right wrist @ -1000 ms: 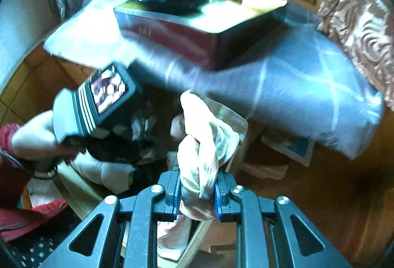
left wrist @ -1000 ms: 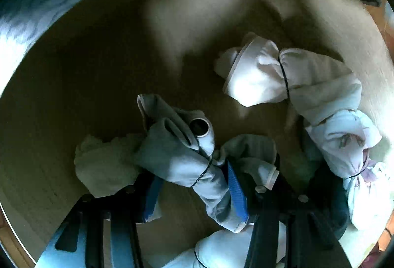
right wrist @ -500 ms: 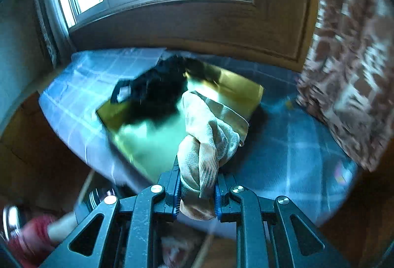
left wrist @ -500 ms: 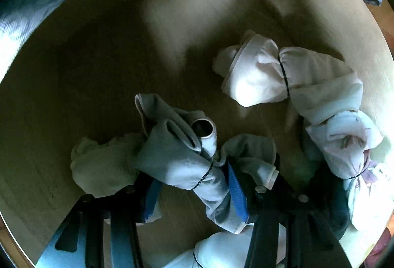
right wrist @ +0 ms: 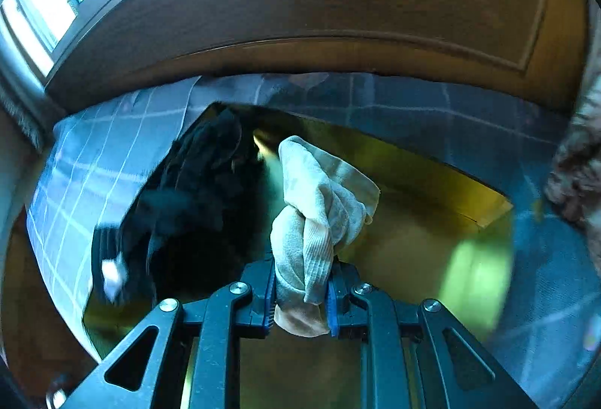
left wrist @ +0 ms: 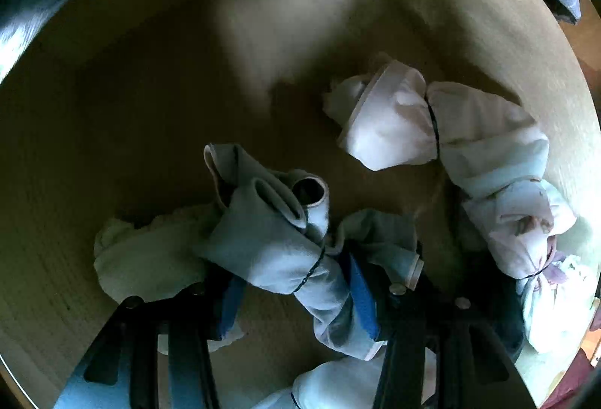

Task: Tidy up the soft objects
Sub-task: 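Release the cream sock into the red box while the left tool holds the grey sock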

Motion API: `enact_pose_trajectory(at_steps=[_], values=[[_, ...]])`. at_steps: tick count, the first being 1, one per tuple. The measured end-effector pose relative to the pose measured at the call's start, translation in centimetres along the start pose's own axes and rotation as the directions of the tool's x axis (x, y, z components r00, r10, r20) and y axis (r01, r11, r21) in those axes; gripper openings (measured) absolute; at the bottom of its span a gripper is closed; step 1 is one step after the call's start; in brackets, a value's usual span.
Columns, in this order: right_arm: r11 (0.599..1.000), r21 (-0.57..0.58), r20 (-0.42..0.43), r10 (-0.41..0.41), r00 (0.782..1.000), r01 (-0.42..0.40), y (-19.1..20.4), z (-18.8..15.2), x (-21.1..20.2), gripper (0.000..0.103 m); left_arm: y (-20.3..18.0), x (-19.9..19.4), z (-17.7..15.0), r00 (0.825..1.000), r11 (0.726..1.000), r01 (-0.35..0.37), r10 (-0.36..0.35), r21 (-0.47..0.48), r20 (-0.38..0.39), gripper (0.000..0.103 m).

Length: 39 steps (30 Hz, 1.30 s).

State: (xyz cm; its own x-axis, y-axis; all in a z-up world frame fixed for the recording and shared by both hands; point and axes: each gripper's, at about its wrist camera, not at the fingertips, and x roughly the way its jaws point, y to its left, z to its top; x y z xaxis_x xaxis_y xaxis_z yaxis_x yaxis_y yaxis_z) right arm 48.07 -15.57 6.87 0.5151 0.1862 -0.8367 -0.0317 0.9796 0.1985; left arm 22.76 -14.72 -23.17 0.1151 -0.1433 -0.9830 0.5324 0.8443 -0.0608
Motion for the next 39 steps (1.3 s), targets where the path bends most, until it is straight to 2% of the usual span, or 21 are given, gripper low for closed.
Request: enact_pose_trajectory(at_steps=[8,11,14,18,19,27,33,39], values=[[1.000,0.007,0.006,0.001,1.000,-0.001,1.4,1.9,3.3,0.025,0.8,0.2,-0.1,1.000,1.000,0.001,-0.001,0.002,0.005,0.052],[1.000,-0.002,0.007,-0.004,1.000,0.004,1.1,1.7,3.4,0.039,1.1,0.2,-0.2,1.000,1.000,0.002,-0.002,0.003,0.006,0.052],[0.999,-0.036,0.032,-0.030,0.999,0.031,0.9,1.0,2.7,0.042,1.4,0.2,-0.2,1.000,1.000,0.003,-0.003,0.003,0.006,0.052],[0.995,-0.074,0.085,-0.057,0.995,0.063,0.9,-1.0,0.1,0.057,1.5,0.1,-0.2,1.000,1.000,0.000,0.000,0.005,0.007,0.052],[0.994,-0.086,0.097,-0.062,0.993,0.071,0.9,-1.6,-0.6,0.058,1.5,0.1,-0.2,1.000,1.000,0.000,0.000,0.004,0.007,0.052],[0.975,-0.191,0.165,-0.085,0.983,0.116,1.4,-7.5,-6.6,0.058,1.0,0.1,0.0,1.000,1.000,-0.009,0.009,0.007,0.007,0.052],[0.958,-0.235,0.160,-0.126,0.979,0.162,1.0,-12.2,-9.9,0.058,0.8,-0.1,0.1,1.000,1.000,-0.009,0.009,0.004,0.008,0.052],[0.951,-0.265,0.156,-0.120,0.980,0.159,0.3,-17.2,-12.3,0.058,0.6,0.0,0.0,1.000,1.000,-0.013,0.013,0.007,0.009,0.052]])
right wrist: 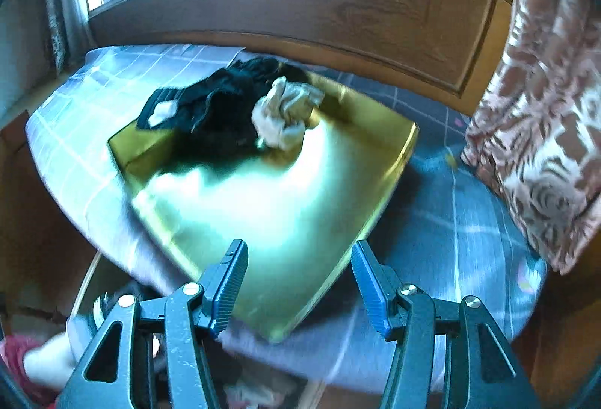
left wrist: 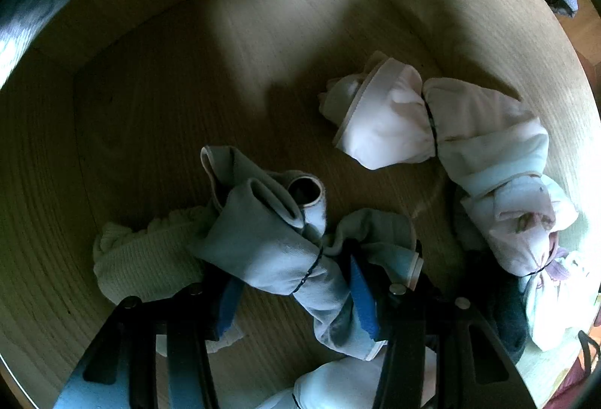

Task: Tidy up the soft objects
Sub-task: 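Release the cream sock into the red box while the left tool holds the grey sock, then return the right tool to the drawer and grasp a white sock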

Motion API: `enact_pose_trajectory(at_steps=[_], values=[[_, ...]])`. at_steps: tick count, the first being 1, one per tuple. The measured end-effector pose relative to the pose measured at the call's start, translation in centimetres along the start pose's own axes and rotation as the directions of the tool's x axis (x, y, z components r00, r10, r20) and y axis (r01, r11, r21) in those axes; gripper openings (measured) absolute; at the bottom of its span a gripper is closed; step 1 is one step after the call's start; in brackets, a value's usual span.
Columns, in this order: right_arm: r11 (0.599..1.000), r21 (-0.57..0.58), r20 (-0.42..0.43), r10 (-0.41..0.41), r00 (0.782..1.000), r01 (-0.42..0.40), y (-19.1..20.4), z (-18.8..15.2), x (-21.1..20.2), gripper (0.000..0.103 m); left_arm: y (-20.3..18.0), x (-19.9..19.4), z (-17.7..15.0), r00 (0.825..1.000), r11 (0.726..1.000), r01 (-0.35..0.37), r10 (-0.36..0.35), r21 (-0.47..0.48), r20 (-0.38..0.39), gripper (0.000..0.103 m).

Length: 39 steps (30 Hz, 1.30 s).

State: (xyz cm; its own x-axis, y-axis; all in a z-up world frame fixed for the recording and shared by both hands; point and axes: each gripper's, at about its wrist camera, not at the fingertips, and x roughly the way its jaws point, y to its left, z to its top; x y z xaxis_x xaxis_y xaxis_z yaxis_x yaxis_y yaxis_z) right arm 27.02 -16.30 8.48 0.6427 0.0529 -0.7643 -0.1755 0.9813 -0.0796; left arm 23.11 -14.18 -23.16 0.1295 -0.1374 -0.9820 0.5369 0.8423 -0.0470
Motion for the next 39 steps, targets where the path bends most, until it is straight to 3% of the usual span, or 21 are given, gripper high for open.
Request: enact_pose_trajectory(at_steps=[9,17,21,26,33,39], values=[[0.998,0.012,-0.025,0.054,0.998,-0.054,0.8,-8.1,-2.2,0.058,0.0,0.0,0.0,1.000,1.000,0.003,-0.003,-0.001,0.001,0.052],[0.986,0.080,-0.108,0.155,0.982,-0.147,2.7,-13.9,1.1,0.058,0.4,0.0,0.0,1.000,1.000,0.026,-0.026,-0.009,0.007,0.050],[0.983,0.097,-0.135,0.168,0.976,-0.156,3.0,-14.8,2.8,0.058,1.6,-0.4,-0.3,0.995,0.994,0.098,-0.097,-0.047,0.019,0.043],[0.988,0.044,-0.167,0.151,0.974,-0.145,3.8,-15.0,4.2,0.058,2.4,-1.9,-0.9,0.989,0.989,0.131,-0.126,-0.067,0.078,0.040],[0.984,-0.104,-0.268,0.110,0.957,-0.142,5.5,-14.1,7.8,0.058,2.1,-4.9,-2.3,0.980,0.990,0.132,-0.123,-0.047,0.156,0.040],[0.965,-0.247,-0.326,0.004,0.945,-0.089,6.8,-13.2,10.4,0.061,2.0,-7.7,-4.1,0.968,0.992,0.122,-0.113,-0.031,0.225,0.040]])
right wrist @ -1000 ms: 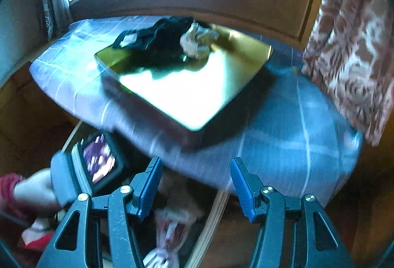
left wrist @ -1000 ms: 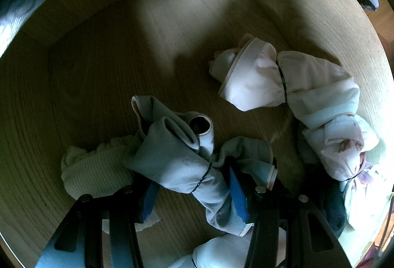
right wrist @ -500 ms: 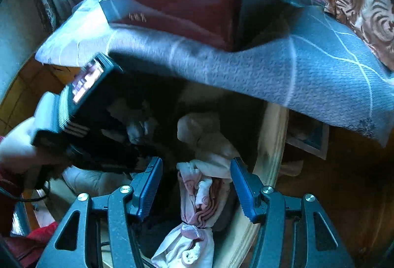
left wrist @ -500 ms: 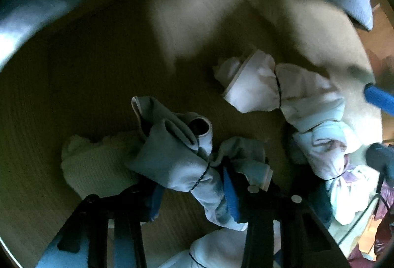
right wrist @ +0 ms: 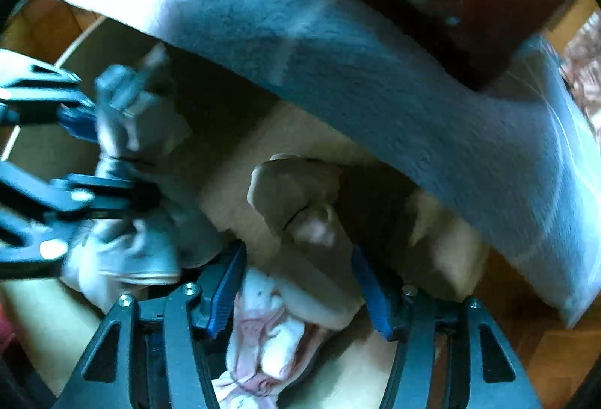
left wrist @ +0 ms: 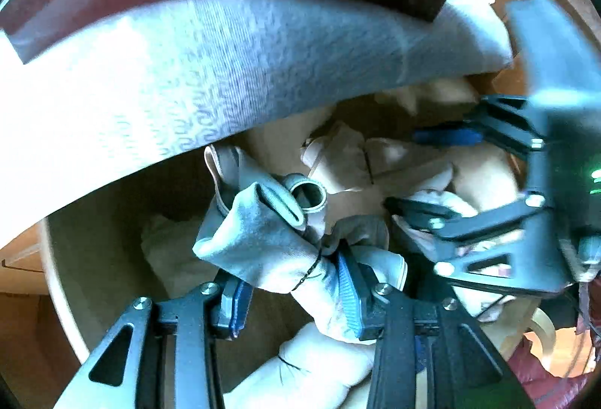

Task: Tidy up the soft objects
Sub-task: 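Return the right tool to the drawer and grasp a white sock, then carry the grey sock with the left tool into the red box and release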

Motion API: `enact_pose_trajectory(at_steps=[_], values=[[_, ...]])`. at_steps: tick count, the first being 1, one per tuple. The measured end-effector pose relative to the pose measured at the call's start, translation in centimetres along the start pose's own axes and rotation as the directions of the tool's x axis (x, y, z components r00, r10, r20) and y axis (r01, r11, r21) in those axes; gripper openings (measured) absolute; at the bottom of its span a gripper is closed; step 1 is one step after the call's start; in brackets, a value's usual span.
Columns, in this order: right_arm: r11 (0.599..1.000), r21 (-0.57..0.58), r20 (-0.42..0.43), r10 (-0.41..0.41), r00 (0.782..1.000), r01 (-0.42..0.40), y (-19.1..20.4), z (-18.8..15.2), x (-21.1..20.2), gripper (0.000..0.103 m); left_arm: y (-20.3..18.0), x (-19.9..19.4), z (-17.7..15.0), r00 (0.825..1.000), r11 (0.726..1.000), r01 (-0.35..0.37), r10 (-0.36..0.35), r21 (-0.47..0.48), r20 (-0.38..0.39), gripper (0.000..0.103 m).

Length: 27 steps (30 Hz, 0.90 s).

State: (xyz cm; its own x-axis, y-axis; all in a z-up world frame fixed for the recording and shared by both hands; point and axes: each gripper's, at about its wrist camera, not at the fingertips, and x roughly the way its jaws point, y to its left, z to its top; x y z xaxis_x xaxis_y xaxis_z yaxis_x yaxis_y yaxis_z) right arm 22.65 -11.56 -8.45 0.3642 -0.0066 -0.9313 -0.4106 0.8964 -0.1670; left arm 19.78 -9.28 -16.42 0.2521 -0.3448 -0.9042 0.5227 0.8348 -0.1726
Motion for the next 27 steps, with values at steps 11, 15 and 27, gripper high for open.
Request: enact_pose_trajectory(at_steps=[11,15,27], values=[[0.980,-0.181,-0.114,-0.101,0.988,0.079,2.4,1.2,2.7,0.059,2.6,-3.3,-2.0,0.997,0.999,-0.022,0.024,-0.037,0.067,0.040],[0.972,-0.217,-0.167,-0.129,0.977,0.091,2.7,1.6,4.2,0.058,3.0,-4.2,-3.3,0.996,0.998,-0.016,0.021,-0.062,0.090,0.040],[0.982,-0.183,-0.183,-0.088,0.979,0.054,3.1,2.7,5.1,0.035,5.4,-5.3,-6.0,0.992,0.994,-0.012,0.026,-0.109,0.120,0.040]])
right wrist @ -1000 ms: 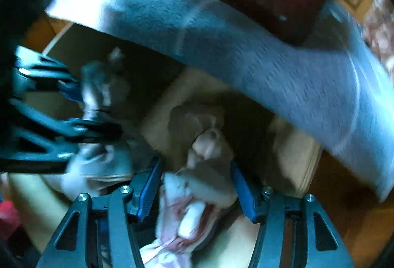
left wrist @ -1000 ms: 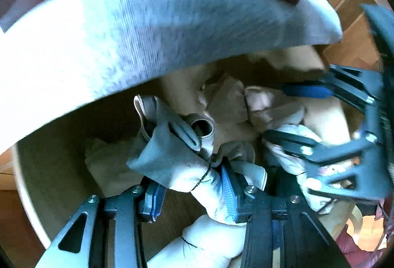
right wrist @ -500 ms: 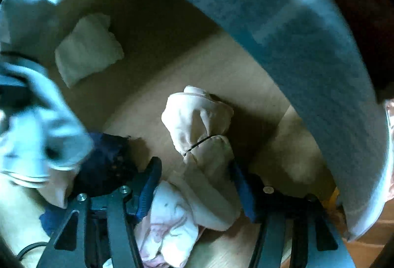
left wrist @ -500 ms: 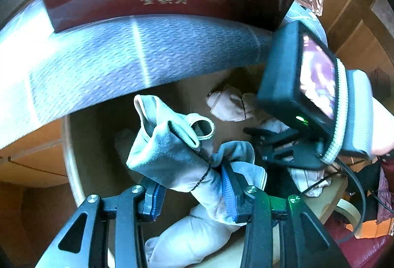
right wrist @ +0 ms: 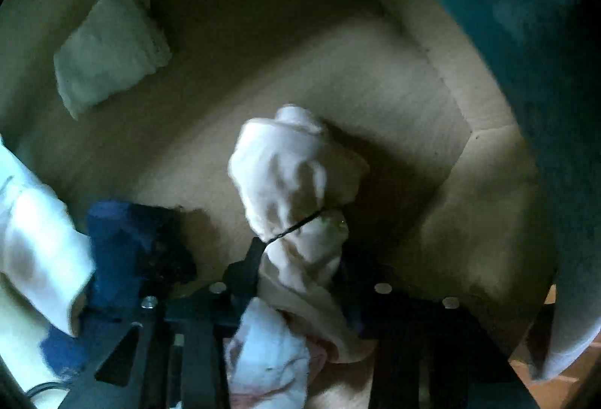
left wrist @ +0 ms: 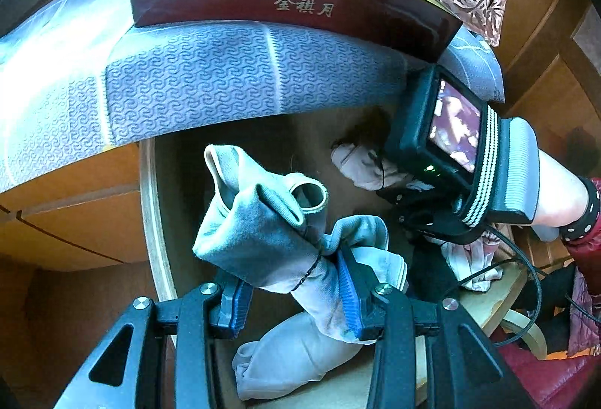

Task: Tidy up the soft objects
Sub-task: 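Carry the grey sock with the left tool into the red box and release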

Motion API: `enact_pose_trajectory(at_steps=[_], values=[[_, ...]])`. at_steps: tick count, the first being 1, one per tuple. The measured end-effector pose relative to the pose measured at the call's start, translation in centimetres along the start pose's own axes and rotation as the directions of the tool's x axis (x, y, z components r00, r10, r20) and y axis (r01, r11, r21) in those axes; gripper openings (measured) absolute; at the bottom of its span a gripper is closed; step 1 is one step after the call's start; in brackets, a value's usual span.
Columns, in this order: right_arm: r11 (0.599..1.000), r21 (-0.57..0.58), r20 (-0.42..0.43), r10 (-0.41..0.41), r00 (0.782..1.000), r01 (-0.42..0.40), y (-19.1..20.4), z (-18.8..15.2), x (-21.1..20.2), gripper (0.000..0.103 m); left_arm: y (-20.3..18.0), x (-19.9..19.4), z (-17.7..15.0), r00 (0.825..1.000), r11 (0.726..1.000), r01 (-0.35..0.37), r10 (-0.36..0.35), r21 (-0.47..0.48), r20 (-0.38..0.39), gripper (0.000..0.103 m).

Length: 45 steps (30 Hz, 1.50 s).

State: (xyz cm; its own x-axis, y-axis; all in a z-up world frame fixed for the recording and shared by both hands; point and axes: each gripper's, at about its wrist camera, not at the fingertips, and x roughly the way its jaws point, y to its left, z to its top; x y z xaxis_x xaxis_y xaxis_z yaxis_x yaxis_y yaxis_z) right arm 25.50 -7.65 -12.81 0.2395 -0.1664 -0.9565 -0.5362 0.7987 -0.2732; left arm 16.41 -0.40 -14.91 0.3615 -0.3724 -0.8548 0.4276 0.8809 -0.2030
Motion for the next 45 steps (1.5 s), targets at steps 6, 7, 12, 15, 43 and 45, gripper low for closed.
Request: enact_pose_trajectory(at_steps=[6,7,12,15,43,45], values=[[0.996,0.021,0.052,0.089,0.995,-0.090,0.5,-1.1,-1.4,0.034,1.6,-1.5,-1.8,1.000,1.000,0.001,0.000,-0.024,0.025,0.040],[0.991,0.032,0.064,0.126,0.990,-0.128,0.4,-1.1,-1.8,0.034,1.8,-1.7,-2.1,1.000,1.000,-0.001,0.002,-0.026,0.029,0.040],[0.986,0.010,0.053,0.168,0.984,-0.168,1.2,-0.6,-2.1,0.034,2.9,-3.3,-2.1,0.998,0.999,-0.010,0.012,-0.039,0.057,0.040],[0.987,0.007,0.042,0.160,0.986,-0.161,1.6,-0.2,-1.8,0.037,3.1,-4.1,-2.1,0.998,0.999,-0.007,0.010,-0.049,0.070,0.040],[0.982,0.032,0.030,0.183,0.983,-0.184,2.4,-0.6,-2.9,0.038,-5.7,-11.3,19.6,0.969,0.985,-0.014,-0.029,0.169,0.247,0.040],[0.982,0.032,0.030,0.186,0.982,-0.187,3.0,-0.7,-1.9,0.039,-6.2,-9.6,21.7,0.974,0.984,-0.021,-0.019,0.177,0.225,0.040]])
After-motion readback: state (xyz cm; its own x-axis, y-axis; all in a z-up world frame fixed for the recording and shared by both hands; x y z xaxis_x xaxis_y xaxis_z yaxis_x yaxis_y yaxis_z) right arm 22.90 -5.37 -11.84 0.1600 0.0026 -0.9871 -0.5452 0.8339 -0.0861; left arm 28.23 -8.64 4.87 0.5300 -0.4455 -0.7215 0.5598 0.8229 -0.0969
